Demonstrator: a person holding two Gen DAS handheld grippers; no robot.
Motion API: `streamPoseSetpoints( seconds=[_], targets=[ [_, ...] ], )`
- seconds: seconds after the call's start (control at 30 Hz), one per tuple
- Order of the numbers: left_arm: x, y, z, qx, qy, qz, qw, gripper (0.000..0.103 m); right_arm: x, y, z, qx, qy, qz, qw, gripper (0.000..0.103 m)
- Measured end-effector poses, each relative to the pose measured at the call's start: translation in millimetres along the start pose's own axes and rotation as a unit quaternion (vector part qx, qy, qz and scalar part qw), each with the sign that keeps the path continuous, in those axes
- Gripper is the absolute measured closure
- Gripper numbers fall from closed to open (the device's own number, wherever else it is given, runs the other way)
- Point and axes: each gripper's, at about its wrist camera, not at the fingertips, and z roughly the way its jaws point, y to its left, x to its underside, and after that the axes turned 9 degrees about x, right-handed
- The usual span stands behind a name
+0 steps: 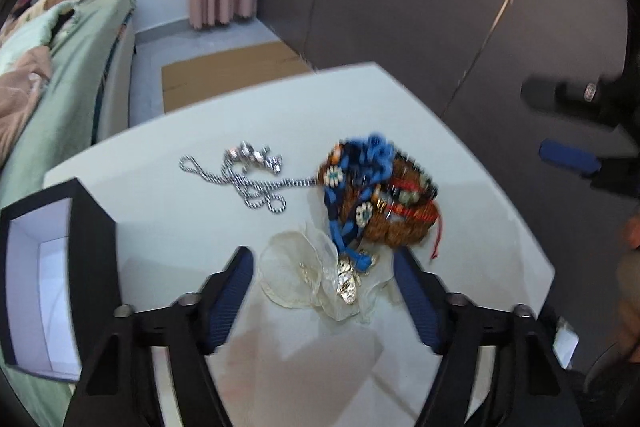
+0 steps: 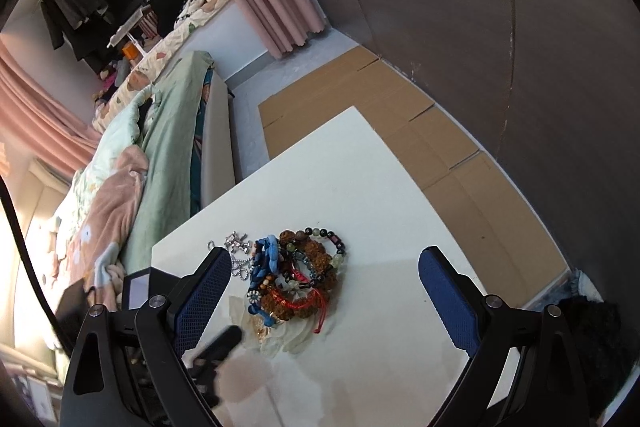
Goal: Organize jewelry
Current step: 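Grasp the blue beaded bracelet from the pile with the right gripper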
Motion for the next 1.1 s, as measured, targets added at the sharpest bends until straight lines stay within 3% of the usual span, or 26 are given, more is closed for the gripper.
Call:
streamPoseSetpoints(
  seconds=[0.03,0.07,0.1,0.2,0.53,0.63,0.7,0.87,1.1],
  targets=[
    [0,2,7,0.003,0.01,-0.004,0.9999,0.062,-1,2,3,-0.001,0.004,-0.002,1.0,0.008],
    [0,5,12,0.008,0.021,-0.011,0.9997,0.086,-1,4,6,-0.001,0.007,-0.005,1.0,0.008],
    [1,8,16,0.013,0.029,-0.018,0.9993,0.097,0,7,8,-0.002,0.01,-0.01,1.0,0.008],
    [1,15,10,0.018,0.015,-0.029,0.9993,0.102,1,13,15,-0.001,0.02,-0.019,1.0,0.008],
    [-9,24,-47,0.053,-0.066,-0.043,0.9955,0.103,10,31,30,-0.014,0.038,-0.036,0.999,0.008],
    [-11,25,-61,0.058,-0.084,-0.043,0.9938,0.103,10,34,36,-0.028,0.045,-0.032,0.998,0.021],
    [-12,25,-70,0.06,-0.096,-0.044,0.9926,0.103,10,35,43,-0.037,0.056,-0.023,0.998,0.024],
    [-14,33,-93,0.063,-0.121,-0.052,0.9893,0.103,10,40,59,-0.027,0.068,-0.015,0.997,0.037],
    [-19,47,-107,0.057,-0.143,-0.068,0.9857,0.103,8,50,79,-0.005,0.08,-0.024,0.997,0.04]
  ],
)
